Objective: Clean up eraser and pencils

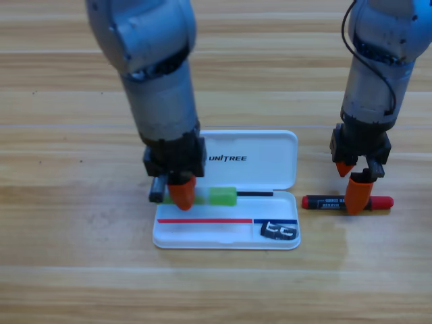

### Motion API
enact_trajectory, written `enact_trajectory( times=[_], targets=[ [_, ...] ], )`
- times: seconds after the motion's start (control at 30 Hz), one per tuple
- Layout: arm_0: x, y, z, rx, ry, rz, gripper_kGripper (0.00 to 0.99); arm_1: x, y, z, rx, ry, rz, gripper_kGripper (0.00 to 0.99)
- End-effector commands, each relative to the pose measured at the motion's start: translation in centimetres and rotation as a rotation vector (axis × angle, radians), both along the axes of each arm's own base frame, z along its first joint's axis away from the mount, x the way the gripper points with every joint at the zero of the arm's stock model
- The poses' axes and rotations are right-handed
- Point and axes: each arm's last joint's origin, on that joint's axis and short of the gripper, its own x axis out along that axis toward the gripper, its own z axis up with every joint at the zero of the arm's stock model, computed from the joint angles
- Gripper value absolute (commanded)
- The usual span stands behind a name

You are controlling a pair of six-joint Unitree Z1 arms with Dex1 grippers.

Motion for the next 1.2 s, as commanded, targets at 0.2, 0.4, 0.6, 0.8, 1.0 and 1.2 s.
enact_trajectory(
  times=[0.2,0.4,0.6,0.8,1.0,1.2],
  targets=[
    [0.7,-2.2,-4.1,0.055,0.079,-0.025,0.000,1.4,-0.5,-5.3,-0.047,0.096,-0.007,0.755],
    [0.8,-2.4,-5.0,0.064,0.101,-0.019,0.000,1.6,-0.3,-6.3,-0.048,0.109,0.000,0.560],
    [0.9,-2.5,-5.7,0.074,0.118,-0.013,0.000,1.6,-0.3,-7.1,-0.048,0.117,-0.001,0.307],
    [0.8,-2.6,-6.2,0.075,0.134,-0.002,0.000,1.7,-0.5,-7.7,-0.046,0.112,-0.005,0.175],
    [0.9,-2.6,-6.3,0.077,0.134,0.001,0.000,1.7,-0.5,-7.3,-0.044,0.098,-0.006,0.000],
    [0.8,-2.5,-6.1,0.086,0.128,0.020,0.216,1.0,-1.3,-3.6,-0.053,0.008,-0.033,0.000]
  ],
)
